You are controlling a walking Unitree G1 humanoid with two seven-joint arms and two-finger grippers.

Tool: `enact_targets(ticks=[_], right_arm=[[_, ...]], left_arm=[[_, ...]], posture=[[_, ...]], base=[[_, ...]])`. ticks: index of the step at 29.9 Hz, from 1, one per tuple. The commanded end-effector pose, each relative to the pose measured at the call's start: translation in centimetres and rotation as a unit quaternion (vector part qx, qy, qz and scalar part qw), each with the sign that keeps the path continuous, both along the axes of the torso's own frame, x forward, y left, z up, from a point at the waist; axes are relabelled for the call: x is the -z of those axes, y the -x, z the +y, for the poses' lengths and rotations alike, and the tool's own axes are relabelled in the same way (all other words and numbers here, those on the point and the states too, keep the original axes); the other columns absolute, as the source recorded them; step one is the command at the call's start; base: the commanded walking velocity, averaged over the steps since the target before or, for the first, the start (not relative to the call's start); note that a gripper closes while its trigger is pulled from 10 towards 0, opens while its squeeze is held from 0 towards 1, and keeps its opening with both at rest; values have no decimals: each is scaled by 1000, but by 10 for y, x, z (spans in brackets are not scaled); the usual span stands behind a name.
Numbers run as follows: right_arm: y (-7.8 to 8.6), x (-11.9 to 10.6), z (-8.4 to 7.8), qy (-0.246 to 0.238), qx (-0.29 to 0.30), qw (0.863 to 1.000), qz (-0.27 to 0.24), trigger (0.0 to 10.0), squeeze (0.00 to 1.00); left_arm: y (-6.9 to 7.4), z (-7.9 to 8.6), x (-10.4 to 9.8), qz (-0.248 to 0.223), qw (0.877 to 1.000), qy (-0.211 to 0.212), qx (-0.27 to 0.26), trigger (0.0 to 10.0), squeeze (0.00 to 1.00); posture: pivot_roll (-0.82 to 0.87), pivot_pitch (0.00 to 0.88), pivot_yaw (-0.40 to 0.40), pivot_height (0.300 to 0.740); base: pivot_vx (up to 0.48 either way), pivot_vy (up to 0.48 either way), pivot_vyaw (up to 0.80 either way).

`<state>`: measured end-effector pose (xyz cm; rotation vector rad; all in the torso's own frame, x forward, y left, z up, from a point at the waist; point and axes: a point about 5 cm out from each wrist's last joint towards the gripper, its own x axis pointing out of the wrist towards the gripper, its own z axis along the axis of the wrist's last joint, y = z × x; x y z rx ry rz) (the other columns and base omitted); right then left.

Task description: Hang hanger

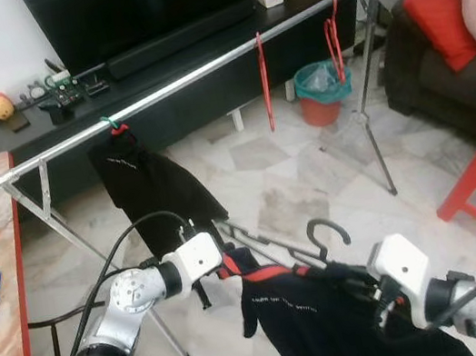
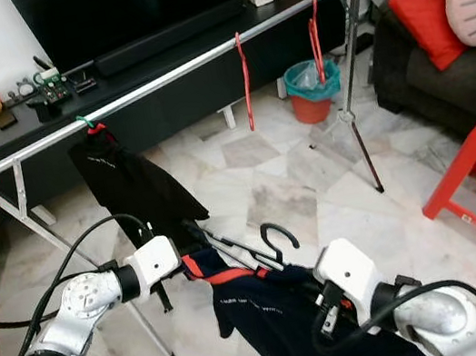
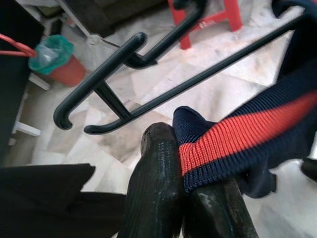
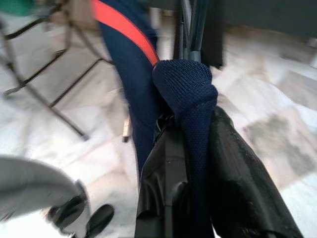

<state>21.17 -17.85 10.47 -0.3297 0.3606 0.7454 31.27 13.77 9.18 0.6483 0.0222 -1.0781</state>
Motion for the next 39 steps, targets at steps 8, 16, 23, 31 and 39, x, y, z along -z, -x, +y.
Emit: enact_targets(ticks=[8, 16, 23, 31, 39], right_arm=[[-32, 7, -16, 94, 121, 988, -34, 10000, 0], [-31, 1, 0, 50, 60, 997, -8, 10000, 0], [-8, -10, -7, 45, -5, 999, 14, 10000, 0], [-7, -32, -8, -18, 3, 999, -37, 10000, 0], [-22, -22, -16, -33, 127, 988, -87, 10000, 0]], left_arm=[[-1, 11, -15, 44, 997, -27, 58, 10000, 0], [-17, 6, -41, -31, 999, 19, 28, 10000, 0], [-13, 4, -33, -33, 998, -9, 44, 10000, 0], [-8, 3, -20, -12, 998, -24, 53, 10000, 0], [-13, 5, -19, 21, 995, 91, -31, 10000, 0]], posture=[[-62, 75, 161, 740], [-52, 86, 160, 740], [-70, 91, 159, 740], [-80, 89, 157, 740], [-78, 89, 154, 740]], base=[[0, 0, 0], [0, 0, 0], [0, 0, 0], [0, 0, 0], [0, 0, 0]])
